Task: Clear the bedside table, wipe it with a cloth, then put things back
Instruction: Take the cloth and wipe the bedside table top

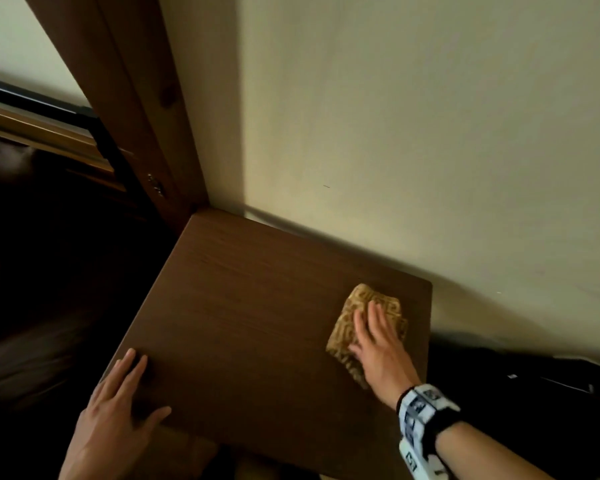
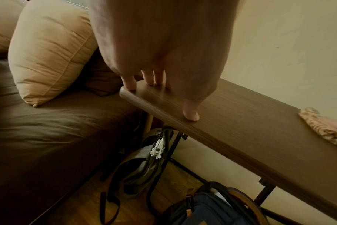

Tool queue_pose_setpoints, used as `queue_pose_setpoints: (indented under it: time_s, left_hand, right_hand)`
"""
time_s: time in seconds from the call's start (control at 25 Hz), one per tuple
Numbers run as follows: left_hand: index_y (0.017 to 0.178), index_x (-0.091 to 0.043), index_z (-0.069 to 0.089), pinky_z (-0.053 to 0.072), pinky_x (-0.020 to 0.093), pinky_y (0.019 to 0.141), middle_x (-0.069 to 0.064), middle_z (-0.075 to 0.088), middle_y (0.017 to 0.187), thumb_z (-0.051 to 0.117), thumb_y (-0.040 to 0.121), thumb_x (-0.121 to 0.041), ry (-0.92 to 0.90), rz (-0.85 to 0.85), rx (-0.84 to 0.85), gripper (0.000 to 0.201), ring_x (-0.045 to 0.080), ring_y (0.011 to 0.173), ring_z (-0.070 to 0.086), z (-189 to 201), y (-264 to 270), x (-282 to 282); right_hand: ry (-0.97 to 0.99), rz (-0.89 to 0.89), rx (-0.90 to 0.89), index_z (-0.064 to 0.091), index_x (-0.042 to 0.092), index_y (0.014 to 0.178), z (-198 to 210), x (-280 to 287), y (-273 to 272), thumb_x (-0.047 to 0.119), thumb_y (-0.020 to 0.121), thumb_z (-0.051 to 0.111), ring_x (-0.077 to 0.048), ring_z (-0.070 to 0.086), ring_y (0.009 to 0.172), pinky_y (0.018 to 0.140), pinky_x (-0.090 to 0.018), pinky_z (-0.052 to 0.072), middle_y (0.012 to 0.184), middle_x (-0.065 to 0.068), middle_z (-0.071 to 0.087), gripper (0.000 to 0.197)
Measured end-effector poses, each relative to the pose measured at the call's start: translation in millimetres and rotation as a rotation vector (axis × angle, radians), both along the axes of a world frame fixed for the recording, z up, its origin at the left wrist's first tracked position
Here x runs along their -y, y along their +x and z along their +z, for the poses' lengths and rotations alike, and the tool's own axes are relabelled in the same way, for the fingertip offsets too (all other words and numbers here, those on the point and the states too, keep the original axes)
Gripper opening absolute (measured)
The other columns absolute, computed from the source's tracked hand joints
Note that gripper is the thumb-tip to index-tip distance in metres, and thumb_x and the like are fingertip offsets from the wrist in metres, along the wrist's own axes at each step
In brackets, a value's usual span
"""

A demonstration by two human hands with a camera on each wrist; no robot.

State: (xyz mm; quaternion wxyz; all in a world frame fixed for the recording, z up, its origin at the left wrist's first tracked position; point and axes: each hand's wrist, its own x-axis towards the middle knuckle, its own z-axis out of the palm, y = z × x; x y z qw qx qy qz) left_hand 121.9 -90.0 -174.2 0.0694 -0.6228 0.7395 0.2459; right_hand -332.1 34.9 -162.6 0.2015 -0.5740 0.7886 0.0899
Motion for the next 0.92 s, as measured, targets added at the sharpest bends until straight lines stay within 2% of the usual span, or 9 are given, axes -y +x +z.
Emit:
queue_pose_setpoints:
  time_s: [0.12, 0.24, 0.32, 0.48, 0.56, 0.64, 0.72, 0.8, 0.92]
  left_hand:
    - [0.160, -0.022, 0.041, 0.027, 0.052, 0.126, -0.001, 0.029, 0.171, 0.091, 0.067, -0.054, 0.007, -0.004, 0.000, 0.111, 0.028, 0.158, 0.027, 0.3, -1.2, 0.3]
    - [0.159, -0.021, 0.043, 0.027, 0.053, 0.127, 0.001, 0.031, 0.170, 0.094, 0.064, -0.053, 0.020, 0.006, 0.010, 0.112, 0.030, 0.157, 0.029, -1.8, -1.9, 1.3]
    - [0.158, -0.020, 0.045, 0.027, 0.054, 0.126, 0.002, 0.032, 0.170, 0.096, 0.062, -0.050, 0.028, 0.017, -0.002, 0.113, 0.031, 0.156, 0.032, 1.0, -5.8, 2.3]
    - [0.154, -0.015, 0.050, 0.031, 0.059, 0.123, 0.007, 0.038, 0.167, 0.100, 0.059, -0.040, 0.004, 0.022, -0.036, 0.111, 0.036, 0.153, 0.037, 6.1, -8.4, -0.3]
    - [0.152, -0.012, 0.053, 0.034, 0.063, 0.120, 0.010, 0.041, 0.165, 0.101, 0.056, -0.039, -0.032, -0.007, -0.037, 0.110, 0.038, 0.151, 0.039, 5.5, -8.0, -0.1]
    - [0.148, -0.009, 0.057, 0.037, 0.066, 0.117, 0.014, 0.045, 0.162, 0.098, 0.056, -0.052, -0.083, -0.045, -0.037, 0.110, 0.041, 0.147, 0.043, 1.8, -5.3, -0.2]
    - [0.146, -0.010, 0.059, 0.037, 0.063, 0.116, 0.016, 0.048, 0.160, 0.077, 0.053, -0.071, -0.111, -0.039, -0.046, 0.112, 0.041, 0.145, 0.046, -3.9, -1.0, -1.9]
    - [0.146, -0.012, 0.059, 0.034, 0.058, 0.118, 0.013, 0.046, 0.162, 0.062, 0.051, -0.078, -0.063, -0.038, -0.027, 0.116, 0.037, 0.147, 0.044, -8.4, 3.3, -1.9]
    - [0.148, -0.013, 0.057, 0.032, 0.057, 0.121, 0.008, 0.043, 0.165, 0.059, 0.051, -0.080, -0.012, -0.046, -0.009, 0.118, 0.032, 0.150, 0.041, -12.7, 7.9, 0.1]
  right_hand:
    - [-0.006, -0.220, 0.015, 0.016, 0.010, 0.170, 3.8, 33.0, -16.9, 0.041, 0.113, 0.035, -0.041, 0.003, 0.165, 0.135, -0.048, 0.010, 0.177, -0.027, 0.007, 0.068]
    - [-0.081, -0.293, -0.029, 0.026, 0.011, 0.168, 3.6, 48.3, 2.3, 0.034, 0.112, 0.042, -0.045, 0.022, 0.160, 0.131, -0.050, 0.024, 0.174, -0.028, 0.019, 0.063]
    - [-0.119, -0.304, -0.040, 0.029, 0.014, 0.167, 2.6, 43.7, 7.0, 0.035, 0.111, 0.042, -0.045, 0.026, 0.159, 0.131, -0.052, 0.028, 0.172, -0.027, 0.023, 0.061]
    - [-0.107, -0.294, 0.029, 0.019, 0.020, 0.170, 3.1, 50.5, 20.2, 0.035, 0.112, 0.041, -0.045, 0.013, 0.163, 0.133, -0.056, 0.020, 0.176, -0.023, 0.011, 0.064]
    - [-0.122, -0.145, 0.074, 0.014, 0.022, 0.170, 4.0, 41.6, 40.4, 0.033, 0.111, 0.041, -0.042, 0.005, 0.165, 0.133, -0.057, 0.018, 0.178, -0.020, 0.005, 0.066]
    - [-0.117, 0.052, 0.126, 0.008, 0.024, 0.170, 6.9, 9.8, 55.3, 0.031, 0.110, 0.039, -0.037, -0.004, 0.166, 0.134, -0.056, 0.010, 0.179, -0.017, -0.002, 0.068]
    - [-0.112, 0.115, 0.126, 0.007, 0.026, 0.171, 7.3, -35.6, 45.1, 0.032, 0.110, 0.039, -0.033, -0.004, 0.166, 0.134, -0.054, 0.009, 0.180, -0.015, -0.002, 0.069]
    - [-0.093, 0.021, 0.043, 0.014, 0.026, 0.171, 5.1, -73.2, 7.9, 0.038, 0.109, 0.043, -0.035, 0.005, 0.166, 0.132, -0.058, 0.021, 0.180, -0.016, 0.006, 0.070]
    - [-0.071, -0.239, -0.026, 0.024, 0.022, 0.169, -3.5, -74.1, -57.8, 0.044, 0.108, 0.037, -0.042, 0.016, 0.164, 0.129, -0.060, 0.029, 0.177, -0.020, 0.014, 0.067]
